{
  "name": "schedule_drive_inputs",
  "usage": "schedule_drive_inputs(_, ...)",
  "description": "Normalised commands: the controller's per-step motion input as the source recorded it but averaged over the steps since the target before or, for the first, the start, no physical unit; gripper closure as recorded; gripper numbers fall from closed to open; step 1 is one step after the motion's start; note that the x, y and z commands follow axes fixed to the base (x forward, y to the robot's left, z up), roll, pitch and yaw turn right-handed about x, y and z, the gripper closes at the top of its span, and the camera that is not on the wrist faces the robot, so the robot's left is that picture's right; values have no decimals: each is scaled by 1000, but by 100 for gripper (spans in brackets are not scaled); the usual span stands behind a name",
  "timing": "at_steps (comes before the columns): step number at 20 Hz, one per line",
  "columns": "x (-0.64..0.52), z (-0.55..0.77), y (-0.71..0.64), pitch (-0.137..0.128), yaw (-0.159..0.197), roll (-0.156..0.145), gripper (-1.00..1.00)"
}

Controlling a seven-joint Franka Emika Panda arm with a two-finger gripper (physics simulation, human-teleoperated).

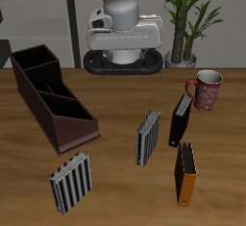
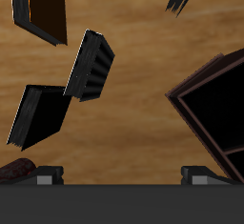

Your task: Place the orange book into the right desk caddy's front compartment

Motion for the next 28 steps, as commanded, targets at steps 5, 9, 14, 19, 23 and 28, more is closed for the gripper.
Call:
schedule_drive_inputs(5, 163, 130, 228, -33, -7, -27, -100)
schedule_drive_inputs(9, 191, 192, 177, -42, -24, -38, -100)
schedule_drive_inputs(14, 293, 128, 275, -8, -35, -17, -100)
schedule_drive_inputs(19, 320, 116, 318, -23, 38, 4, -100)
schedule_drive_inputs(23, 441, 64, 392, -41, 34, -8, -100)
schedule_drive_inputs(28, 306, -45, 222, -9, 23, -4, -100)
